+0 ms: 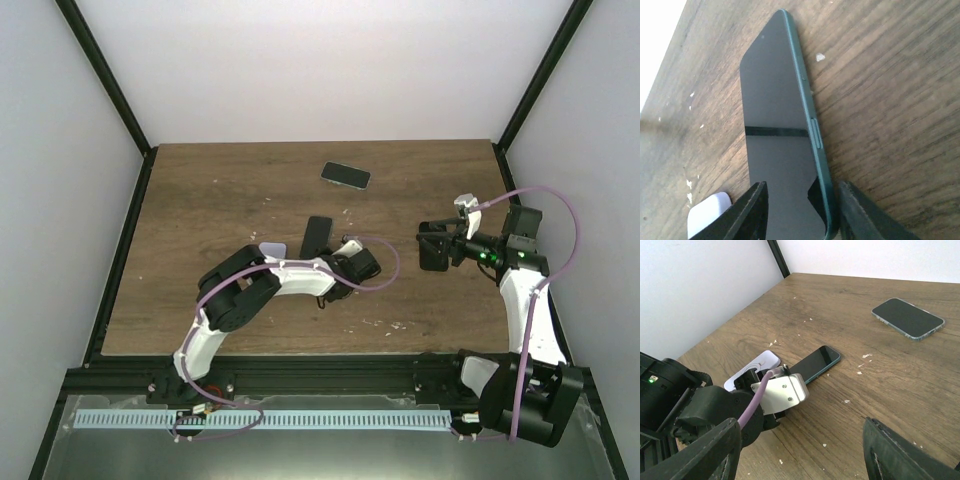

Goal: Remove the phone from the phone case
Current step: Place the phone at the center of the board, then pick up the phone at the center of the board.

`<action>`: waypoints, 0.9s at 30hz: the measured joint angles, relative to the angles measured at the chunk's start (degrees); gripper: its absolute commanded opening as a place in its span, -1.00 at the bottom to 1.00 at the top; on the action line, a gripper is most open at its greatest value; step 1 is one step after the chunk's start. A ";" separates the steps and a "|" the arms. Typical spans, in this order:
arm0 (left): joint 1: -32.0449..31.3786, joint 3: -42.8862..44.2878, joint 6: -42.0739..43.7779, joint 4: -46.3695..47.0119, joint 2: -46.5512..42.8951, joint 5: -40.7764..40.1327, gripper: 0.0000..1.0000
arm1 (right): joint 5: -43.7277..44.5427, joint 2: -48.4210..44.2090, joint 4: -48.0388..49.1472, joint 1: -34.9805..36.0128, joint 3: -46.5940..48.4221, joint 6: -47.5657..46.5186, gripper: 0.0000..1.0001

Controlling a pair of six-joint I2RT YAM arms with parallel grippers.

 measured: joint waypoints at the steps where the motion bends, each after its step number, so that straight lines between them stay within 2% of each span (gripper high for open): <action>1: 0.04 0.31 0.09 0.09 0.00 0.28 -0.04 | 0.00 0.00 0.00 0.00 0.00 0.00 0.35; 4: 0.33 0.55 -0.37 0.55 -0.68 1.79 0.18 | 0.00 0.00 0.00 0.00 0.00 0.00 0.36; 7: 0.46 -0.68 -0.74 0.83 -3.28 6.45 0.29 | 0.15 0.00 0.00 0.00 0.00 -0.02 0.40; 12: 0.46 -4.98 -2.38 -0.46 -14.64 14.27 0.50 | 3.15 1.53 -0.09 0.11 0.70 -0.66 0.45; 18: 4.20 -9.64 -6.16 -1.44 -35.67 25.57 0.53 | 11.39 12.46 -2.56 4.04 11.82 -1.75 0.46; 23: 10.16 -15.41 -9.77 -3.67 -46.73 35.28 0.55 | 19.93 23.58 -4.39 11.80 24.02 -1.75 0.47; 24: 10.23 -16.22 -10.23 -5.31 -48.52 37.38 0.57 | 21.73 26.58 -4.94 13.70 27.06 -1.88 0.54; 25: 10.16 -16.48 -10.40 -6.82 -50.01 39.04 0.59 | 23.41 29.77 -5.27 15.45 30.12 -1.97 0.87; 26: 9.99 -16.52 -10.45 -8.11 -51.36 40.26 0.61 | 24.72 32.33 -5.33 16.63 32.15 -1.99 0.98; 27: 9.94 -16.48 -10.32 -9.44 -52.96 41.38 0.62 | 26.34 35.01 -5.73 17.92 34.42 -1.97 1.00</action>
